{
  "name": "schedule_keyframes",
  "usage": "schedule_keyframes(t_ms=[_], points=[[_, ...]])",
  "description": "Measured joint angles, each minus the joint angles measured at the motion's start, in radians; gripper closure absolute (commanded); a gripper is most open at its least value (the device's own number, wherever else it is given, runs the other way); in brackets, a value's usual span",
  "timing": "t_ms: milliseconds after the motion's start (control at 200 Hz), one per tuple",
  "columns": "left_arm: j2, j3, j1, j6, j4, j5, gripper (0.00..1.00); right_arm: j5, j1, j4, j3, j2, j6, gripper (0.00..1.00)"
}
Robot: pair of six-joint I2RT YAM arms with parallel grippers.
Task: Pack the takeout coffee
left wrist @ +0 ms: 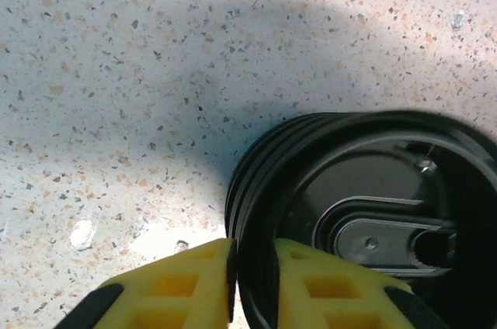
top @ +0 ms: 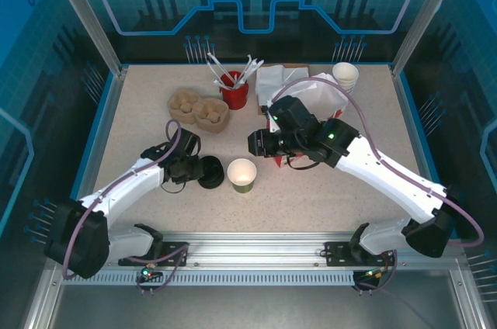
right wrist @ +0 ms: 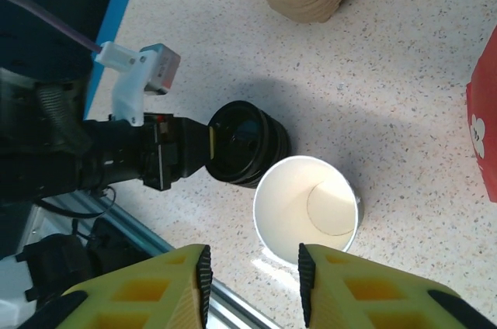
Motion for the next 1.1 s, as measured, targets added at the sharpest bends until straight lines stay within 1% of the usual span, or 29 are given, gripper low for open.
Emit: schedule_keyframes(t_ms=[205, 385, 525, 630, 810, 955, 1095], points=[[0.0, 0.027, 0.0, 0.007, -0.023, -0.008, 0.83, -0.01, 0.0, -0.01, -0.058, -0.071, 0.032, 0.66], [-0.002, 0.042, 0.0, 0.022, -0.052, -0.015, 0.84, -0.035, 0.0, -0.008, -0.116, -0.089, 0.066, 0.67], [-0.043, 0.066, -0.015, 0.023, -0.111, -0.027, 0.84, -0.061, 0.006, 0.005, -0.137, -0.09, 0.096, 0.66], [-0.093, 0.117, -0.057, 0.023, -0.17, -0.042, 0.84, -0.07, 0.029, 0.029, -0.137, -0.09, 0.112, 0.64], [-0.16, 0.225, -0.155, 0.021, -0.269, -0.083, 0.84, -0.087, 0.07, 0.054, -0.126, -0.059, 0.132, 0.59], [-0.183, 0.298, -0.238, 0.002, -0.325, -0.111, 0.84, -0.091, 0.084, 0.082, -0.107, -0.016, 0.143, 0.54], [-0.184, 0.339, -0.29, -0.024, -0.344, -0.117, 0.85, -0.095, 0.085, 0.106, -0.106, 0.001, 0.152, 0.51]])
